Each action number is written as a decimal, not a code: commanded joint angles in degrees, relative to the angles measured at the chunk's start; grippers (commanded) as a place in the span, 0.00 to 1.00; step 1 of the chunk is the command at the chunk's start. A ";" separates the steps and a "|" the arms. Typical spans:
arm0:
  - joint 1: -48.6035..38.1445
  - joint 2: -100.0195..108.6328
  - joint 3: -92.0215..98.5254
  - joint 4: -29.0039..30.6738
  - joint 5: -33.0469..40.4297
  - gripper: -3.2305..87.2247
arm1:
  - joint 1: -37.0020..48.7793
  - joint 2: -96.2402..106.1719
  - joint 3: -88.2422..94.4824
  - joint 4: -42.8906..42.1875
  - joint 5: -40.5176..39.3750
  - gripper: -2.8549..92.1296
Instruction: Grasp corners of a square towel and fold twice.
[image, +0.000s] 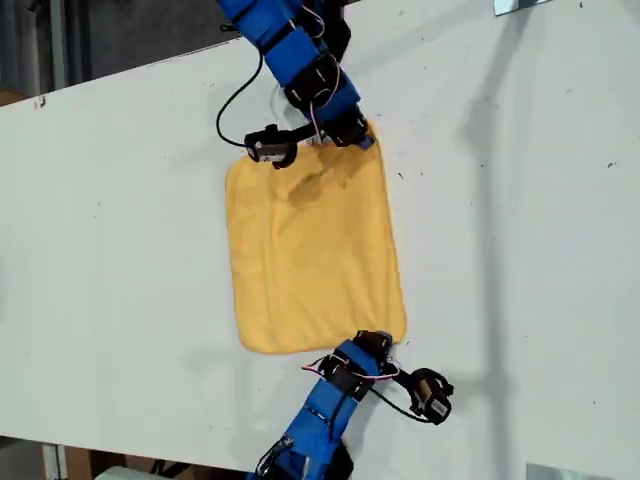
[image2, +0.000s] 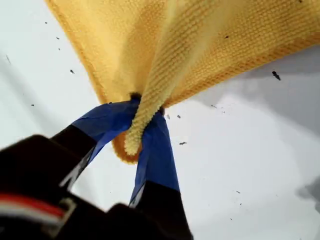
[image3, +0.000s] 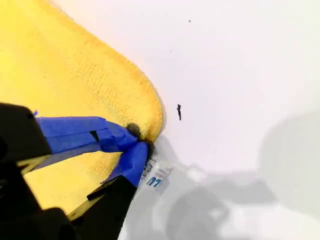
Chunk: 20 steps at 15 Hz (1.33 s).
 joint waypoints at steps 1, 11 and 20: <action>-0.62 4.31 -9.14 8.09 4.83 0.03 | 2.37 10.63 -2.37 3.69 -4.04 0.03; -18.72 17.93 -14.68 14.24 25.75 0.03 | 27.25 26.02 -8.35 13.18 -26.28 0.03; -57.30 46.32 2.99 16.61 41.04 0.03 | 59.15 8.96 -27.77 6.06 -49.31 0.03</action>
